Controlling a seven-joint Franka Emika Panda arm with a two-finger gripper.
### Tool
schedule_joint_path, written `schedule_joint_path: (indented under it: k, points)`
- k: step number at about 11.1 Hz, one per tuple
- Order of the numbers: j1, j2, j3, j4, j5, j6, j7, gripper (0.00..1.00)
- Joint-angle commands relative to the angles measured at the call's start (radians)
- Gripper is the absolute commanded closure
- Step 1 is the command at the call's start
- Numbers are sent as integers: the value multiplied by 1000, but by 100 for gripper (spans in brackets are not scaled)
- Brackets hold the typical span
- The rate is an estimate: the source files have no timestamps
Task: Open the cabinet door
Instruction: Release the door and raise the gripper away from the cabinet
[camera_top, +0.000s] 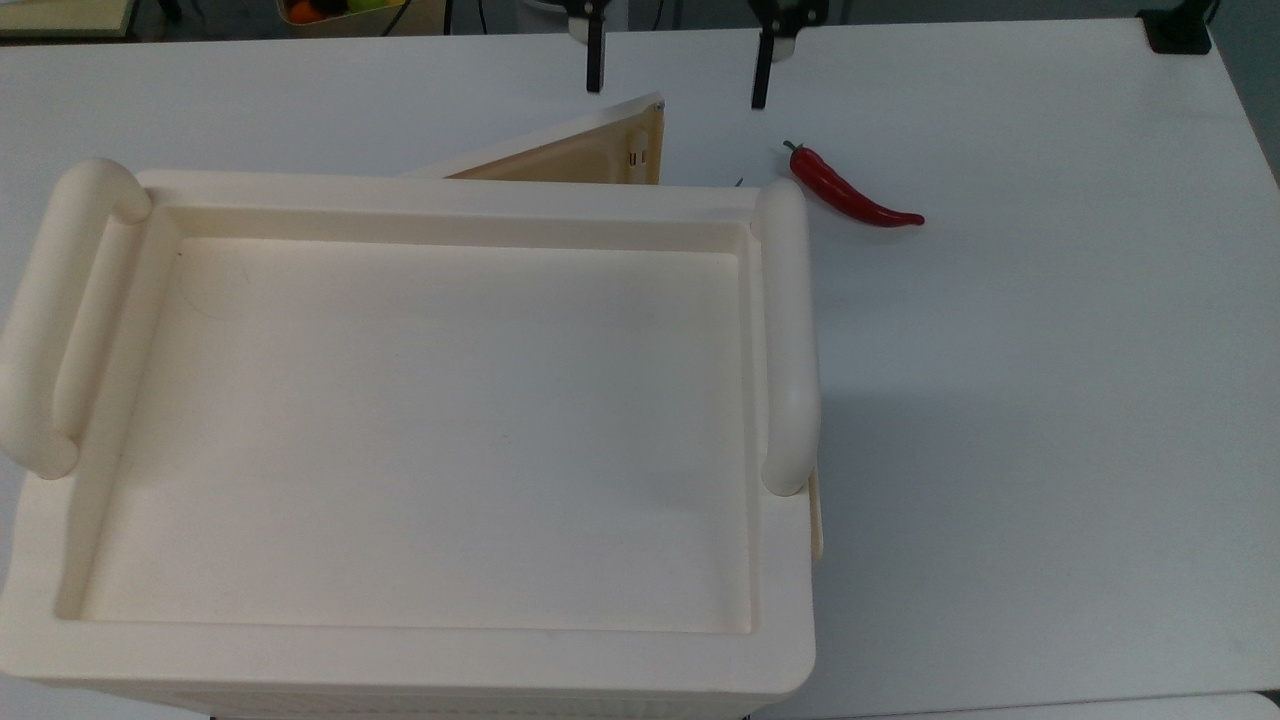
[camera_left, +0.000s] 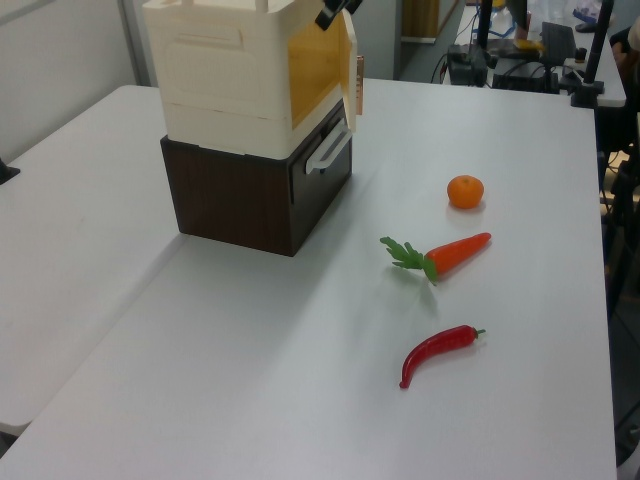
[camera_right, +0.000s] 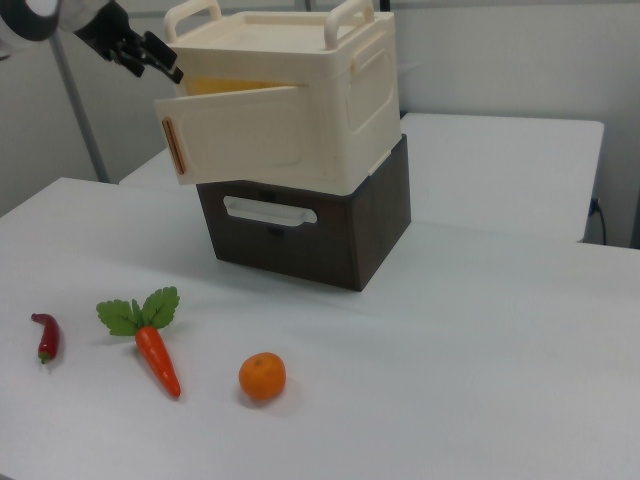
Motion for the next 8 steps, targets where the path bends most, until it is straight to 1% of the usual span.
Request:
schedule_joint_path:
  k: [1, 3, 4, 5, 8]
  points:
    - [7, 45, -9, 10, 2, 24, -23, 0]
    - [0, 28, -12, -10, 2, 7, -23, 0]
    - [-5, 16, -17, -8, 1, -46, -35, 0]
    - [-18, -7, -15, -8, 1, -123, -89, 0]
    - [-63, -67, -18, -5, 15, -351, -305, 0]
